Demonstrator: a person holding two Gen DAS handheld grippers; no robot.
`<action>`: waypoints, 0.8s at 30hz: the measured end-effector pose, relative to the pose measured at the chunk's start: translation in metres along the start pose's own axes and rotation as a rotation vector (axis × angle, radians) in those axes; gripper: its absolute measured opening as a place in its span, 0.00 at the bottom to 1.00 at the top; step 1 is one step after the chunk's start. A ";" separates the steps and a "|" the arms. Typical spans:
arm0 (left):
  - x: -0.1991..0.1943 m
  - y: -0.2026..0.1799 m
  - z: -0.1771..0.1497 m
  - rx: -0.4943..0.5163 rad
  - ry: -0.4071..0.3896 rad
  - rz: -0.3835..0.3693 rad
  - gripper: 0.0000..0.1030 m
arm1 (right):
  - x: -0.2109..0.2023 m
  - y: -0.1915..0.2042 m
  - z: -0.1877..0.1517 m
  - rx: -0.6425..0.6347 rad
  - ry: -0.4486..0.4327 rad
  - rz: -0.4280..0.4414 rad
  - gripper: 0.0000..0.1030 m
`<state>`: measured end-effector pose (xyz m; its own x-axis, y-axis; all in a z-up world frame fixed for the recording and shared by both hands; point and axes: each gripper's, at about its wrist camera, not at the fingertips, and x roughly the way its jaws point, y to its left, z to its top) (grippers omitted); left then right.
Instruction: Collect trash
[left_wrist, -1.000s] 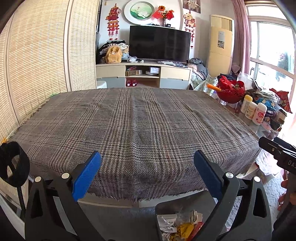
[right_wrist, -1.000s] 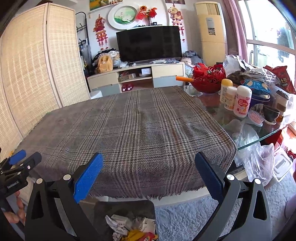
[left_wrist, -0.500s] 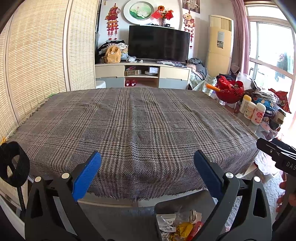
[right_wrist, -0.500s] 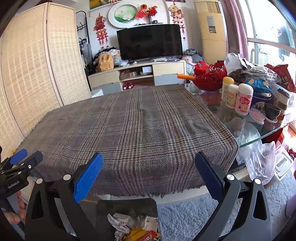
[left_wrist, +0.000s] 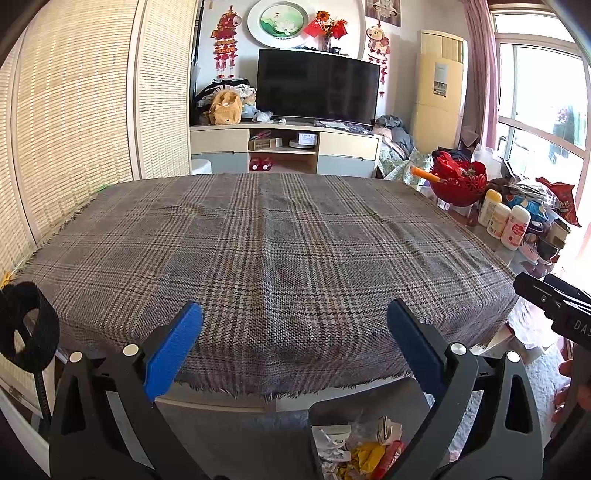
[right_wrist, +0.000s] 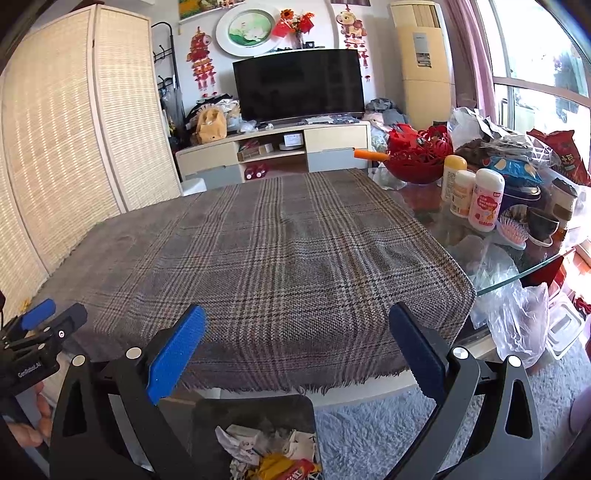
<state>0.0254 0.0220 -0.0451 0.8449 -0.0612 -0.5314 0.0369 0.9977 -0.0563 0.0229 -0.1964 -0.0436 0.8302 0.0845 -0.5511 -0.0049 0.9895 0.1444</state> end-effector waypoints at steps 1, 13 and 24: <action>0.000 0.000 0.000 0.001 -0.001 0.001 0.92 | 0.000 0.000 0.000 0.000 0.000 0.001 0.97; 0.000 0.000 0.000 -0.005 0.001 0.002 0.92 | -0.001 0.000 0.000 -0.002 0.000 0.001 0.97; -0.002 -0.003 0.000 0.018 -0.008 0.046 0.92 | -0.001 0.000 0.000 -0.001 0.003 0.002 0.97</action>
<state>0.0240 0.0191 -0.0437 0.8503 -0.0149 -0.5261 0.0073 0.9998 -0.0164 0.0226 -0.1962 -0.0429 0.8288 0.0873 -0.5528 -0.0076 0.9894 0.1449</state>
